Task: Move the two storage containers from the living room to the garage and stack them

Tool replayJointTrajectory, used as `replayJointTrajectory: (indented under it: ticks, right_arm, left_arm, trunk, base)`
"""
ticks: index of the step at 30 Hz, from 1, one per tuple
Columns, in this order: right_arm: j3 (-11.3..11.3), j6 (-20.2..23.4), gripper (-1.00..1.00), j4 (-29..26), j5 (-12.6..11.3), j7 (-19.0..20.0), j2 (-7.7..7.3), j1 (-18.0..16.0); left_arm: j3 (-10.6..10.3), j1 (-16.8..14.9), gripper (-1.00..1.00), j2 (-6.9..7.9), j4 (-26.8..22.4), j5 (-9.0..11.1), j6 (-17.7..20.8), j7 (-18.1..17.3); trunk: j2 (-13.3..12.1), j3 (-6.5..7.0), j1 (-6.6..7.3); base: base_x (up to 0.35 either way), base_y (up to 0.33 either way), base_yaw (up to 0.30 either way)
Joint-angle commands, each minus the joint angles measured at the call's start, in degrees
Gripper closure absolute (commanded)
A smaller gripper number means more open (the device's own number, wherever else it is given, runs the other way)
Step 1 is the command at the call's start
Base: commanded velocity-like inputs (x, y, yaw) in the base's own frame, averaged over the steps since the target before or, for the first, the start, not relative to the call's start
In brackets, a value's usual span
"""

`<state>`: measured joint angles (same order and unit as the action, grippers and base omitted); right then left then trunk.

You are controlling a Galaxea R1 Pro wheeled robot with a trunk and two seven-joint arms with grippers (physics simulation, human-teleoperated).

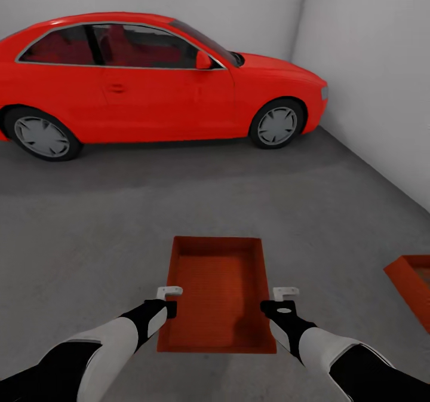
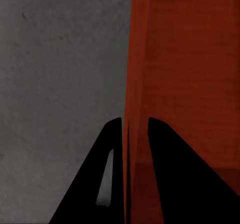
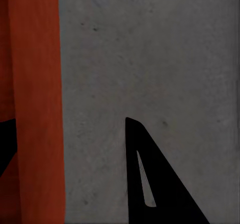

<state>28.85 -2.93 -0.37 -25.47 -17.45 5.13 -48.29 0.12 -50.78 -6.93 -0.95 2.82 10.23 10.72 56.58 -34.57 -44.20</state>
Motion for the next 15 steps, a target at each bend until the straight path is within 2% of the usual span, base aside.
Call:
replayJointTrajectory:
  ticks: [1,15]
  right_arm:
    - [0.33,-0.32,1.00,0.11,-0.72,-0.30,0.02,-0.05]
    - [0.33,-0.32,1.00,0.11,-0.72,-0.30,-0.03,-0.05]
  left_arm:
    - [-0.56,-0.01,1.00,0.00,-0.11,0.08,0.32,0.35]
    - [-0.56,0.05,1.00,-0.01,-0.11,0.08,0.32,0.35]
  trunk:
    - [0.03,-0.04,-0.04]
    - [0.03,-0.04,-0.04]
  base:
    - [0.322,0.000,-0.250]
    - [0.322,0.000,-0.250]
